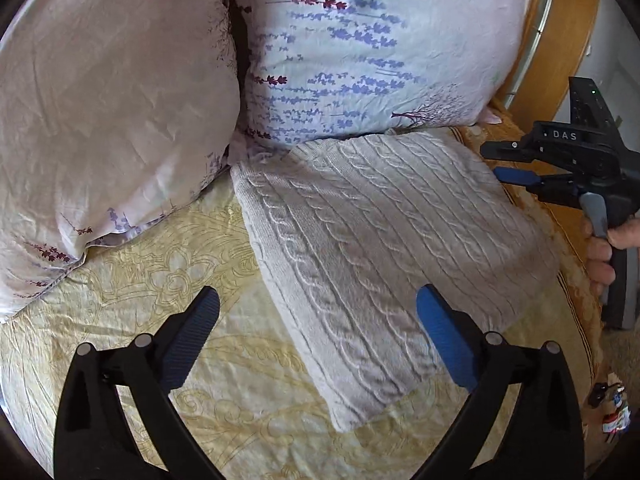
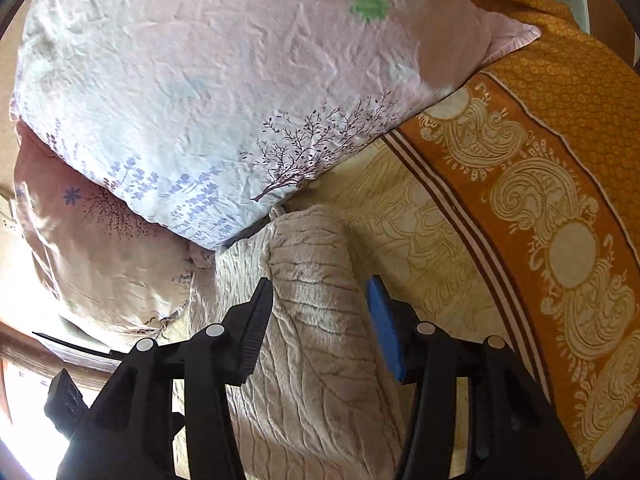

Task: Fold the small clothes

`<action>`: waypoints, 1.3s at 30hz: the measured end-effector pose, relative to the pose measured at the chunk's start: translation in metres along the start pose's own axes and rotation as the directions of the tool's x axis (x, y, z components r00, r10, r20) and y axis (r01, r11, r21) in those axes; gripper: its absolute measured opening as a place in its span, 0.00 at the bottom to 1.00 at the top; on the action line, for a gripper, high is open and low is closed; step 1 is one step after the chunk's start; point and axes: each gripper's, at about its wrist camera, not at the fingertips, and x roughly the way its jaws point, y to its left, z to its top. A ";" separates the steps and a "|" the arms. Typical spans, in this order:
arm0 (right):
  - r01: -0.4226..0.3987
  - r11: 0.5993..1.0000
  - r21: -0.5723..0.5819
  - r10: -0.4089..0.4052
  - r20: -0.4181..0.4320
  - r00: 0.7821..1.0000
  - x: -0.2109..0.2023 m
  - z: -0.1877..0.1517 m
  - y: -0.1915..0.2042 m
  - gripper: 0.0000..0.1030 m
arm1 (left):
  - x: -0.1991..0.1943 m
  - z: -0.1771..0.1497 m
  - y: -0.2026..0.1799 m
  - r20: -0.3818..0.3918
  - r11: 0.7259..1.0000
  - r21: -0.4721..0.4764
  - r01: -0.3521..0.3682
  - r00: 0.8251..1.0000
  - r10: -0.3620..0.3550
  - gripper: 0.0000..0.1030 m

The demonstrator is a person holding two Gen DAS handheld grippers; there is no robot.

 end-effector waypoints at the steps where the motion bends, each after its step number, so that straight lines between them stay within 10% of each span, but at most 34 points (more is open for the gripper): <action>1: 0.002 1.000 0.002 -0.002 -0.009 1.000 0.004 0.001 0.001 0.50 | 0.003 0.002 -0.003 -0.003 1.000 -0.004 -0.009 1.000 0.009 0.96; 11: 0.045 0.999 -0.028 -0.045 -0.024 0.999 0.022 0.007 0.006 0.46 | 0.031 0.005 -0.017 -0.055 0.997 0.007 -0.080 0.995 0.080 0.96; 18: 0.041 0.996 -0.081 -0.042 -0.013 0.999 0.027 0.002 0.011 0.11 | 0.036 0.004 -0.014 -0.063 0.997 -0.013 -0.071 0.996 0.070 0.98; 26: 0.065 0.983 -0.174 -0.047 0.108 0.993 0.018 0.008 0.043 0.08 | 0.039 0.004 -0.014 -0.064 0.998 -0.013 -0.063 0.996 0.062 0.98; 30: 0.141 0.981 -0.135 -0.139 0.022 0.990 0.044 0.008 0.023 0.08 | 0.027 0.004 0.000 -0.018 0.997 -0.063 -0.033 0.999 0.032 0.98; 33: 0.048 0.997 -0.058 -0.048 -0.003 0.999 0.039 0.007 0.009 0.21 | 0.024 0.005 0.030 0.002 0.987 -0.161 0.007 1.000 -0.007 0.98; 35: 0.017 0.999 -0.041 -0.018 -0.030 0.999 0.034 0.008 0.005 0.67 | 0.033 0.007 0.049 -0.033 0.972 -0.230 0.046 0.998 -0.055 0.98; 39: -0.037 0.999 -0.033 0.032 -0.125 0.992 0.038 0.007 -0.003 0.72 | 0.053 0.010 0.066 -0.086 0.942 -0.310 0.131 0.982 -0.165 0.98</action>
